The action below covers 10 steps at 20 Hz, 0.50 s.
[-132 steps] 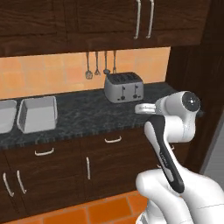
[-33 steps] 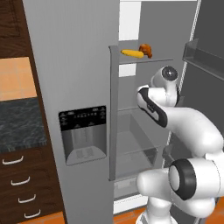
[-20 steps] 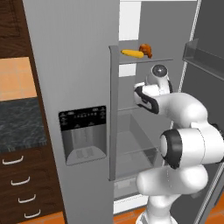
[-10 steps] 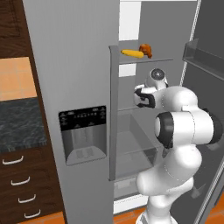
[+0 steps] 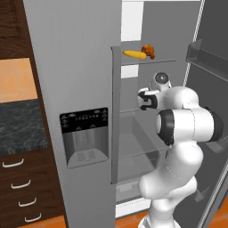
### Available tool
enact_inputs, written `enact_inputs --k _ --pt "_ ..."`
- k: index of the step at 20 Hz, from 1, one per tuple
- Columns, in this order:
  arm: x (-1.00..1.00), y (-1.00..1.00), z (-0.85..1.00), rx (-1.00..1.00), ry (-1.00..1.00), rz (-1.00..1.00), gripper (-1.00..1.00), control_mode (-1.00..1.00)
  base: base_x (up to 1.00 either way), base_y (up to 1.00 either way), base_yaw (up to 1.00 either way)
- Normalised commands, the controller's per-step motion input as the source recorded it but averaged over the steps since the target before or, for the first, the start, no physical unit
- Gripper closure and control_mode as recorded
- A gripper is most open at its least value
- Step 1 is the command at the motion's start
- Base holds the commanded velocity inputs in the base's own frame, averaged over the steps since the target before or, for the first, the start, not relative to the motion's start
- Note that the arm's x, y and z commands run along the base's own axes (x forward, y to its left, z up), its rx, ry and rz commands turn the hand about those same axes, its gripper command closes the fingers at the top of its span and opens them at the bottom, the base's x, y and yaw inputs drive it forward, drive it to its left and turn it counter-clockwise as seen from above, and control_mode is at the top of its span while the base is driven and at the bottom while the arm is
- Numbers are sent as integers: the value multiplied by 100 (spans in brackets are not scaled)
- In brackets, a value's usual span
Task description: Place one corn and one chicken drumstick in each tupperware on the nearby counter, to pack two identical lunches.
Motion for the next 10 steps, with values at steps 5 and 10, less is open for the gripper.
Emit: enact_inputs --k 5,10 --pt "29 0 -13 0 0 0 -100 -100 0 0 0" --pt "26 0 -9 0 0 0 -100 -100 0 0 0"
